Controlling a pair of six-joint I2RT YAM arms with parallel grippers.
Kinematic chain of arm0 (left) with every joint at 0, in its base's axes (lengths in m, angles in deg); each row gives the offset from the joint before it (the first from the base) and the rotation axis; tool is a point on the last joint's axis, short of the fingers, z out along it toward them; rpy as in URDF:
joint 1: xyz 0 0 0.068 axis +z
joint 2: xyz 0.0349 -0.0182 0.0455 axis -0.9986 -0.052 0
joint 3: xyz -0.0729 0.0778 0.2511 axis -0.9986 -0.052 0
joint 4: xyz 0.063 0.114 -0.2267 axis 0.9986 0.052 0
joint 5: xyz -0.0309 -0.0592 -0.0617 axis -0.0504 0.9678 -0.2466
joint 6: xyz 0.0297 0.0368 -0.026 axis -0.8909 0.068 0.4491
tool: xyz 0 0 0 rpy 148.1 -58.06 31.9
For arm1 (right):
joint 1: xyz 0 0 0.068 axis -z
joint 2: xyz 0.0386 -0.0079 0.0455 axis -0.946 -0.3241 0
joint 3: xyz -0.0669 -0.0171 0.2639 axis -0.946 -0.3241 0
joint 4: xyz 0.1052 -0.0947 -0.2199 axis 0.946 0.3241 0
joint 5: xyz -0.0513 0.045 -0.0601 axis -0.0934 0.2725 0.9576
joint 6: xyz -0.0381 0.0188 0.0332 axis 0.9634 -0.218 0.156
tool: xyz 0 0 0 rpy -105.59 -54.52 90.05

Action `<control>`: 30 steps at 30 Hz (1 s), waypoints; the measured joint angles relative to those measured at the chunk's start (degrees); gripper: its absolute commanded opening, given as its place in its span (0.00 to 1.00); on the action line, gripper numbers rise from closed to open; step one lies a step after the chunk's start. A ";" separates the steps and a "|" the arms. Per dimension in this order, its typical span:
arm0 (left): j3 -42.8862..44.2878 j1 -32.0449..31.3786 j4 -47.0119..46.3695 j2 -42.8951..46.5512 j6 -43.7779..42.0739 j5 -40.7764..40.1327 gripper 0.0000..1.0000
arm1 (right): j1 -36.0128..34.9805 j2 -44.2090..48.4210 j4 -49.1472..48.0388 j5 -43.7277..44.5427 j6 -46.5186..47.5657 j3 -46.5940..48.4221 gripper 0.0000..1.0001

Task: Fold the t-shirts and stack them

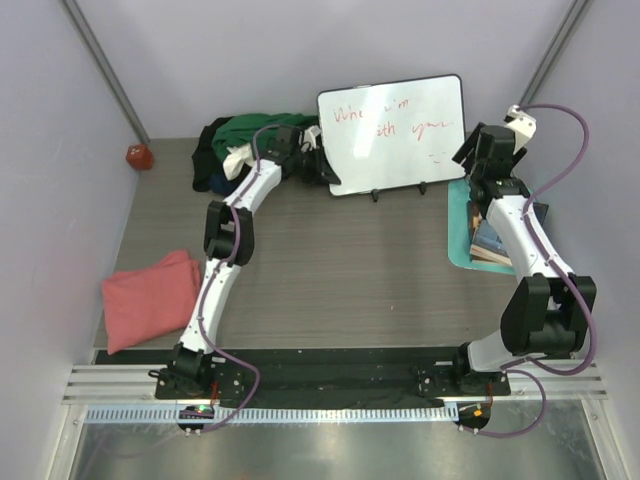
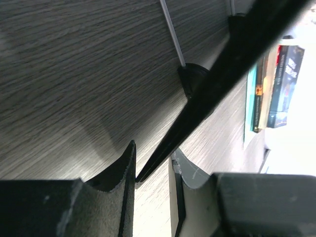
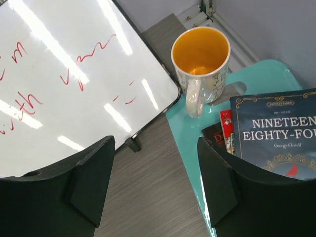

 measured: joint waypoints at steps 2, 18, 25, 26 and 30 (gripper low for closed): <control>0.00 0.00 -0.68 -0.31 1.16 0.42 0.00 | -0.04 0.66 0.02 -1.40 -0.33 -1.03 0.73; 0.00 -1.57 -3.26 -0.63 3.39 -0.85 0.31 | -0.07 1.36 2.14 -7.50 -0.96 -5.81 0.73; -3.82 -1.77 -7.96 -0.02 6.80 -6.73 0.64 | -0.07 1.36 2.27 -11.15 -0.96 -8.33 0.72; -5.11 -1.70 -8.83 0.76 7.37 -7.17 0.64 | -0.07 1.36 2.23 -11.96 -0.96 -8.66 0.72; -11.43 -1.62 -10.21 4.83 7.74 -10.84 0.66 | -0.44 1.33 2.05 -14.71 -0.94 -9.60 0.71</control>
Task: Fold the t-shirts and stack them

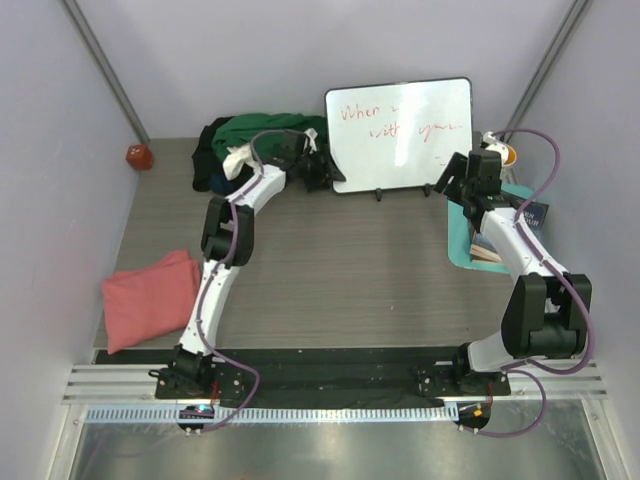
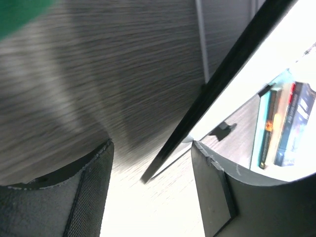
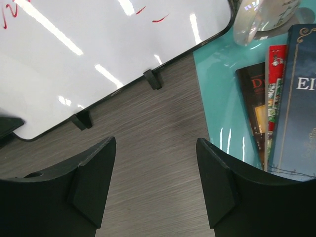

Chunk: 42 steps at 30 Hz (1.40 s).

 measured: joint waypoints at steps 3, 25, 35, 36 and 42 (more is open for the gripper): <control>-5.51 0.35 -1.22 3.48 -0.02 -2.25 0.67 | -1.46 -0.15 -0.04 -1.70 0.02 -0.35 0.71; -35.06 3.91 -4.13 30.05 -3.41 -13.44 0.55 | -16.44 -21.75 -5.03 -9.35 0.07 1.11 0.61; -45.24 4.00 -4.15 36.79 -4.90 -15.69 0.55 | -19.76 -30.27 -7.65 -5.35 0.42 9.49 0.38; -46.23 4.00 -4.13 37.73 -5.05 -15.96 0.55 | -20.02 -31.19 -7.93 -5.09 0.50 10.51 0.36; -47.93 4.02 -4.24 41.18 -5.99 -16.50 0.54 | -21.14 -36.59 -8.37 -3.21 0.24 17.22 0.19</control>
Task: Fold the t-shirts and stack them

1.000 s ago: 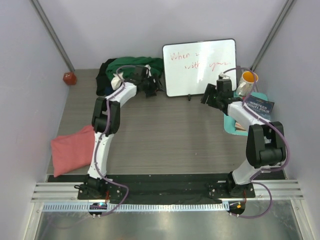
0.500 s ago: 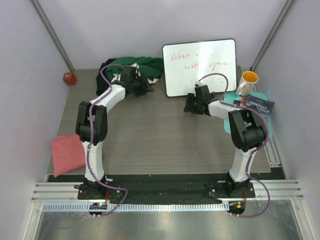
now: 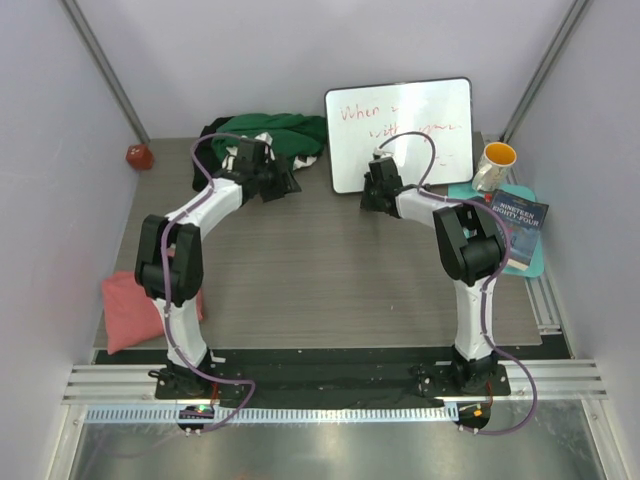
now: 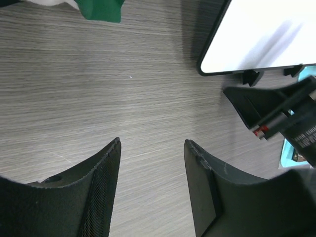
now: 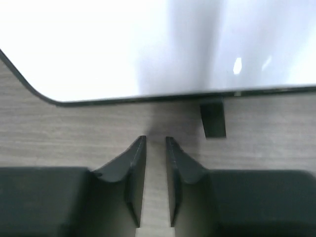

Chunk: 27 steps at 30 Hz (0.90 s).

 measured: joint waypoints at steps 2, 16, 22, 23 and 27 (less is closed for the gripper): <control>-0.57 0.00 -0.13 1.16 -0.11 0.00 0.54 | -0.07 -1.49 -0.07 0.57 -0.22 1.84 0.14; -4.61 0.00 -0.33 6.08 -0.83 -0.48 0.53 | -0.28 -11.26 5.33 5.40 1.01 17.79 0.08; -5.97 0.00 -0.31 7.32 -1.16 -0.46 0.54 | -0.28 -12.85 8.20 5.53 1.36 21.27 0.25; -6.25 0.00 -0.31 7.52 -1.16 -0.46 0.55 | -0.26 -12.92 8.28 5.51 1.33 21.33 0.31; -6.95 0.00 -0.28 7.98 -1.14 -0.46 0.64 | -0.31 -12.96 8.11 4.48 1.36 21.64 0.48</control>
